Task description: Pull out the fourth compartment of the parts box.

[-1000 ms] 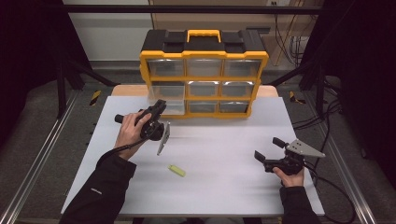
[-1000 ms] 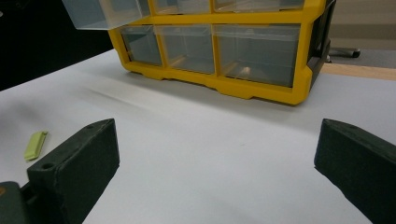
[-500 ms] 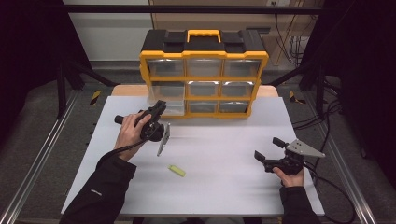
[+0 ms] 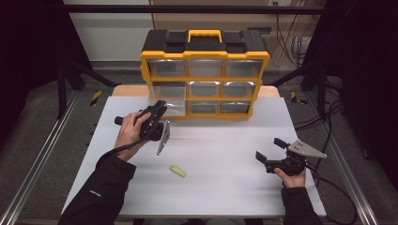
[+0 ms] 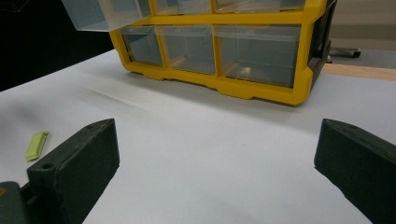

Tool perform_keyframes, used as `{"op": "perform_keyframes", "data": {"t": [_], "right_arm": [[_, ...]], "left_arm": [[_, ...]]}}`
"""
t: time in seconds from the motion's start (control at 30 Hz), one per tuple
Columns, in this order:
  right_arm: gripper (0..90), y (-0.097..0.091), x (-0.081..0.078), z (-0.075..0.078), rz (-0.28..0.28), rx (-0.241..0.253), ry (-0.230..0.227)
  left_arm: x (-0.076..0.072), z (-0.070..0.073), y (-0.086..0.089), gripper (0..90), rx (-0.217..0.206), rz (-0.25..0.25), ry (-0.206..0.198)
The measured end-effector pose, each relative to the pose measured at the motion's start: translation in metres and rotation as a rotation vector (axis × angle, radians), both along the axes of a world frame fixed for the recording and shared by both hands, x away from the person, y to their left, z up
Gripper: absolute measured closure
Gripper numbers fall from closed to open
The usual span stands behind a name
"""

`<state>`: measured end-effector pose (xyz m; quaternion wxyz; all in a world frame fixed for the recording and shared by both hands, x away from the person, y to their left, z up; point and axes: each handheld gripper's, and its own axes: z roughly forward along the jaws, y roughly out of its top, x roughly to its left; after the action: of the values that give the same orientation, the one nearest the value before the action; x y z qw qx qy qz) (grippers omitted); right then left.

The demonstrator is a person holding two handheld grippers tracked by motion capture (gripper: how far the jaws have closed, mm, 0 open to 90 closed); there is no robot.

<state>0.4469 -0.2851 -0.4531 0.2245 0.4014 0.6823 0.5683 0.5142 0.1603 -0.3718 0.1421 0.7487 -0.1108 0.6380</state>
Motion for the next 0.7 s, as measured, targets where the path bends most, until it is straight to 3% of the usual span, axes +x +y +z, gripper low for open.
{"op": "perform_keyframes", "data": {"t": [0.1, 0.47, 0.63, 0.7], "right_arm": [[0.5, 0.0, 0.0, 0.0, 0.001, -0.001, -0.001], [0.5, -0.001, -0.001, 0.001, 0.001, 0.002, -0.002], [0.5, -0.001, -0.001, 0.001, 0.002, 0.002, 0.0], [0.5, -0.001, -0.001, 0.001, 0.001, 0.003, -0.001]], "left_arm": [[-0.001, 0.002, 0.0, 65.3, -0.016, -0.009, 0.012], [-0.007, 0.014, 0.003, 57.3, -0.197, -0.021, 0.143], [-0.008, 0.021, 0.006, 52.8, -0.264, -0.014, 0.183], [-0.008, 0.023, 0.008, 50.9, -0.303, -0.009, 0.218]]}}
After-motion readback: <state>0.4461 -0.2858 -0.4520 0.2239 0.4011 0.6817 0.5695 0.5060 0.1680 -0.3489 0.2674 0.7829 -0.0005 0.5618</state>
